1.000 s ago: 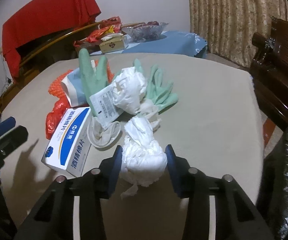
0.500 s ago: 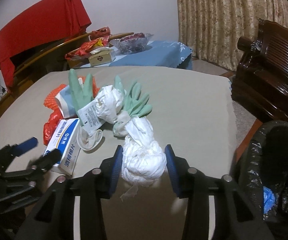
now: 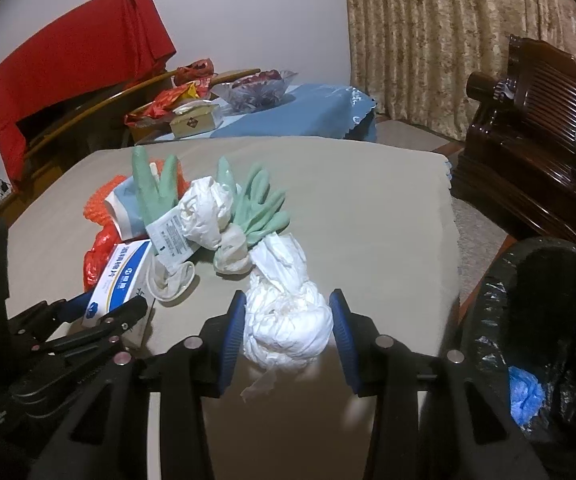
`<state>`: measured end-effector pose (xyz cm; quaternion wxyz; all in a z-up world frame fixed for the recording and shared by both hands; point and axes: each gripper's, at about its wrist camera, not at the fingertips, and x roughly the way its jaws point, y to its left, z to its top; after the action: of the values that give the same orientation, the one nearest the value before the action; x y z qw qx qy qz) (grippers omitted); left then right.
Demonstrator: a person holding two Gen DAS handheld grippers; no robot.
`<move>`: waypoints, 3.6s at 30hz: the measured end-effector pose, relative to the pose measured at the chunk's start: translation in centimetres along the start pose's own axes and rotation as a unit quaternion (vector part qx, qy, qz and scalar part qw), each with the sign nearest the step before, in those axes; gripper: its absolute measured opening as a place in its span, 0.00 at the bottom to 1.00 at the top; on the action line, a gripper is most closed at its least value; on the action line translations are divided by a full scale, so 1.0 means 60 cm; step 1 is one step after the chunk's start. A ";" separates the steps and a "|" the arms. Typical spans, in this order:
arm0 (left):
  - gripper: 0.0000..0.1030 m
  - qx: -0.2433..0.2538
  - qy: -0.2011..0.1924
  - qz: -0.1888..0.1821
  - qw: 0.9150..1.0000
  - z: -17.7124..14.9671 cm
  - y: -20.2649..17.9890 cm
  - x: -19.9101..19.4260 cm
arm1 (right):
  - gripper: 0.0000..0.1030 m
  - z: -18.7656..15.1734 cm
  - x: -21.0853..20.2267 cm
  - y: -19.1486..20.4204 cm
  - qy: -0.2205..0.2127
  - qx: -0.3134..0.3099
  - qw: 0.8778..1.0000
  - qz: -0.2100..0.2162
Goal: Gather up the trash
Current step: 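Grasp the white alcohol-pad box with the left gripper while the right gripper holds the tissue, then carry the box and tissue over the bin and release both into it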
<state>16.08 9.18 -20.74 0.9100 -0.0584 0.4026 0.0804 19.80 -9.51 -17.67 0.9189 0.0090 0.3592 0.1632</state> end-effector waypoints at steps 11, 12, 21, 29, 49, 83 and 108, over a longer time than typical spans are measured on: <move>0.55 0.007 -0.022 -0.025 0.999 -0.013 0.007 -0.081 | 0.41 0.002 -0.039 0.003 -0.015 -0.002 1.000 0.007; 0.55 0.009 -0.024 -0.026 0.999 -0.015 0.005 -0.086 | 0.41 0.002 -0.042 0.004 -0.016 -0.002 1.000 0.008; 0.56 0.020 0.035 -0.027 0.999 -0.048 0.001 -0.043 | 0.41 -0.017 -0.041 0.007 0.001 -0.003 1.000 0.003; 0.55 0.019 0.047 -0.021 0.999 -0.041 -0.001 -0.014 | 0.41 -0.025 -0.030 0.005 0.009 0.000 1.000 0.002; 0.53 0.028 -0.049 -0.081 0.995 0.019 -0.042 -0.158 | 0.41 0.011 -0.140 -0.009 -0.054 0.006 0.999 -0.001; 0.53 0.174 -0.080 -0.282 0.940 0.035 -0.414 -0.211 | 0.42 -0.041 -0.361 -0.292 -0.118 0.107 0.967 -0.199; 0.90 0.131 -0.105 -0.213 0.962 0.047 -0.275 -0.215 | 0.94 -0.034 -0.332 -0.255 -0.123 0.116 0.967 -0.191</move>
<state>12.77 -7.80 -8.60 0.9429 -0.0149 0.2898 -0.1632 9.23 -30.28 -8.14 0.9626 0.0671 0.2552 -0.0608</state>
